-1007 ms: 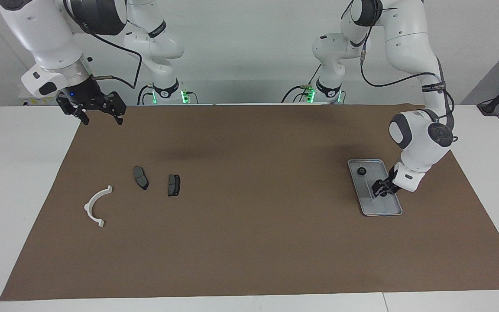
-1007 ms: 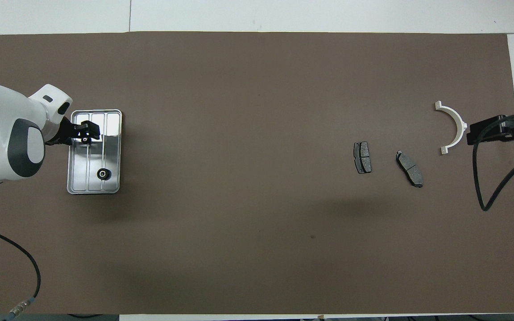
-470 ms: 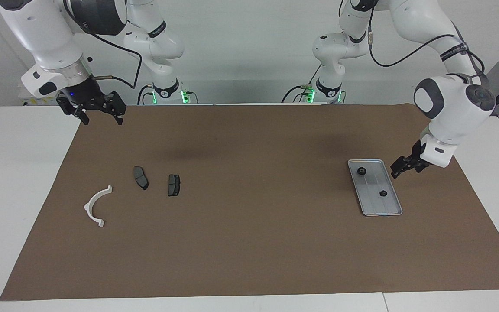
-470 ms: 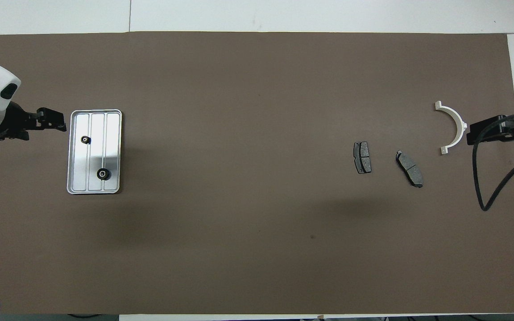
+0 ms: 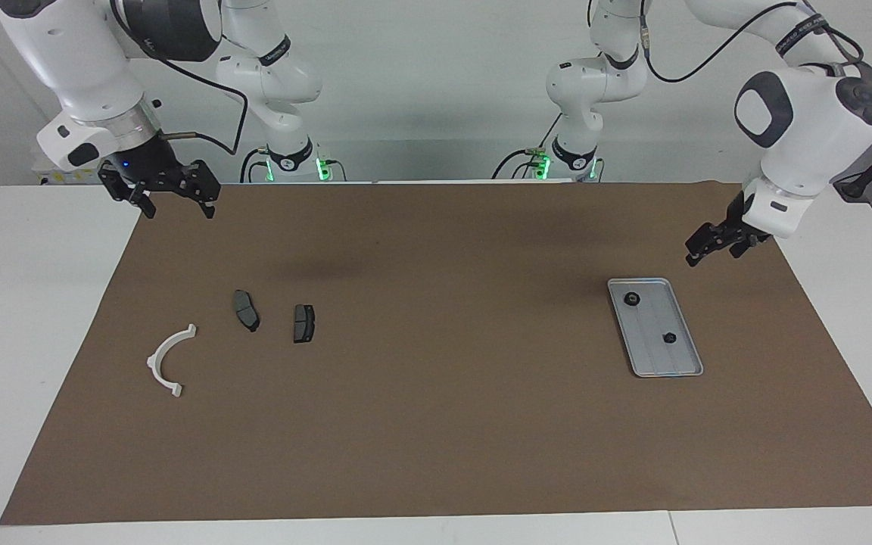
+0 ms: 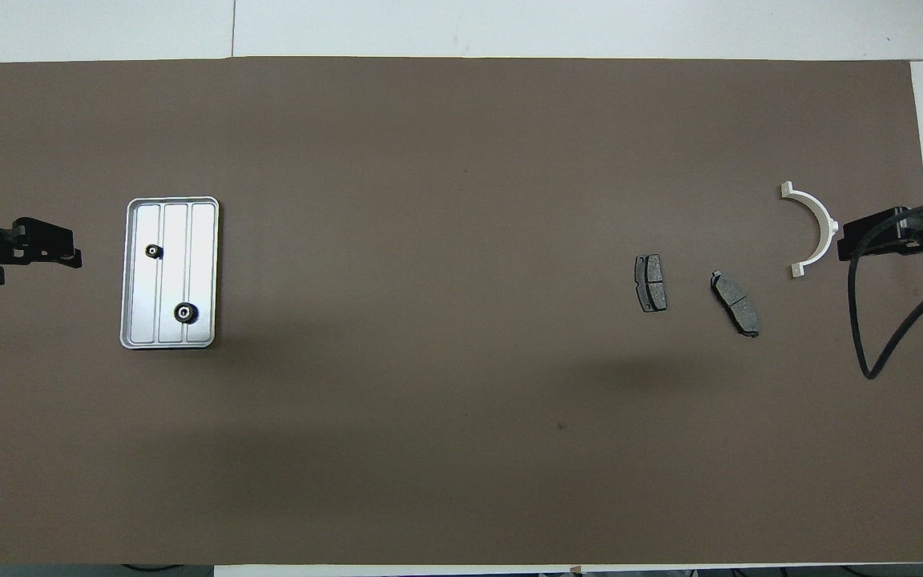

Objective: Pick bearing gear from pile to tray

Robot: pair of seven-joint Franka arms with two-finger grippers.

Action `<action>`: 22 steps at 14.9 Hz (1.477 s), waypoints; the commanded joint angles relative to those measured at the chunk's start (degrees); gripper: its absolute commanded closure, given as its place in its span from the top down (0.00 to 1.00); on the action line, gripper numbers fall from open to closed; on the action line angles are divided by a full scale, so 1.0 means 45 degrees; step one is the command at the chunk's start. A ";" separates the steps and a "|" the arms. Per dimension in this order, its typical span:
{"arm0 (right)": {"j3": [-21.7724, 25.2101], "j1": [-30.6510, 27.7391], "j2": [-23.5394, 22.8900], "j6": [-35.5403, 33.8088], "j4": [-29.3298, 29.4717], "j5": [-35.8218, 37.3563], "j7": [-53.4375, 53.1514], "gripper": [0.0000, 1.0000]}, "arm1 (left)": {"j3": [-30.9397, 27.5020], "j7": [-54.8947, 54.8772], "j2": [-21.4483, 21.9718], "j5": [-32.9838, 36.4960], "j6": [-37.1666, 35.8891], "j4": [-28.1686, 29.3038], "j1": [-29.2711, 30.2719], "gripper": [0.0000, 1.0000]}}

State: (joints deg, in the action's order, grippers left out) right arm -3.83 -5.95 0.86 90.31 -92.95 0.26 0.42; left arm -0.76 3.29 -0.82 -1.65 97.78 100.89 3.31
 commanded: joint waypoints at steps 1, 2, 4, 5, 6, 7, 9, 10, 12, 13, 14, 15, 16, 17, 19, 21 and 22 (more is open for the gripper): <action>-0.0106 -0.0220 0.0258 0.0147 -0.0321 -0.0273 -0.0111 1.00 | 0.0128 -0.0027 -0.0091 -0.0083 -0.1394 -0.1090 -0.0129 1.00; -0.0106 -0.0220 0.0258 0.0147 -0.0321 -0.0273 -0.0112 1.00 | 0.0361 -0.0047 0.0006 -0.0083 -0.1357 -0.1014 -0.0129 1.00; -0.0106 -0.0220 0.0258 0.0127 -0.0321 -0.0273 -0.0112 1.00 | 0.0501 0.0109 0.0046 -0.0083 -0.1259 -0.0974 -0.0129 1.00; -0.0106 -0.0220 0.0258 0.0146 -0.0321 -0.0273 -0.0112 1.00 | 0.0462 0.0051 0.0046 -0.0083 -0.1375 -0.0974 -0.0129 1.00; -0.0106 -0.0220 0.0258 0.0147 -0.0321 -0.0273 -0.0112 1.00 | 0.0461 0.0089 -0.0012 -0.0083 -0.1396 -0.1051 -0.0129 1.00; -0.0106 -0.0220 0.0258 0.0147 -0.0321 -0.0273 -0.0073 1.00 | 0.0481 0.0070 0.0007 -0.0064 -0.1435 -0.1014 -0.0207 1.00; -0.0106 -0.0240 0.0258 0.0146 -0.0321 -0.0273 -0.0073 1.00 | 0.0383 0.0090 -0.0032 -0.0063 -0.1299 -0.1033 -0.0266 1.00; -0.0106 -0.0240 0.0258 0.0127 -0.0321 -0.0273 -0.0073 1.00 | 0.0402 0.0090 -0.0090 -0.0063 -0.1221 -0.1071 -0.0363 1.00; -0.0106 -0.0240 0.0258 0.0127 -0.0321 -0.0273 -0.0073 1.00 | 0.0384 0.0128 -0.0052 0.0014 -0.1007 -0.1072 -0.0500 1.00; -0.0106 -0.0221 0.0258 0.0127 -0.0321 -0.0273 -0.0111 1.00 | 0.0306 -0.0065 -0.0032 0.0015 -0.1141 -0.1072 -0.0500 1.00; -0.0106 -0.0240 0.0258 0.0127 -0.0321 -0.0273 -0.0073 1.00 | 0.0305 -0.0144 -0.0071 0.0034 -0.1103 -0.1110 -0.0500 1.00; -0.0106 -0.0221 0.0258 0.0108 -0.0321 -0.0273 -0.0073 1.00 | 0.0305 -0.0222 -0.0110 0.0034 -0.1103 -0.1149 -0.0500 1.00; -0.0106 -0.0220 0.0258 0.0108 -0.0321 -0.0273 -0.0111 1.00 | 0.0305 -0.0223 -0.0110 0.0034 -0.1180 -0.1150 -0.0500 1.00; -0.0106 -0.0220 0.0258 0.0108 -0.0321 -0.0273 -0.0112 1.00 | 0.0305 -0.0223 -0.0091 0.0034 -0.1200 -0.1150 -0.0520 1.00; -0.0106 -0.0220 0.0258 0.0127 -0.0321 -0.0273 -0.0073 1.00 | 0.0324 -0.0223 -0.0110 0.0054 -0.1181 -0.1285 -0.0520 1.00; -0.0106 -0.0220 0.0258 0.0127 -0.0321 -0.0273 -0.0073 1.00 | 0.0363 -0.0223 -0.0110 0.0054 -0.1162 -0.1598 -0.0520 1.00; -0.0106 -0.0220 0.0258 0.0127 -0.0321 -0.0273 -0.0111 1.00 | 0.0344 -0.0223 -0.0110 0.0054 -0.1065 -0.1618 -0.0520 1.00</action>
State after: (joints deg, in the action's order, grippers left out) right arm -3.82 -5.98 0.86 90.31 -92.97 0.26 0.42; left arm 1.53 2.89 -0.63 -1.64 92.94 95.65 1.80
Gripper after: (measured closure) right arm 0.000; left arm 0.000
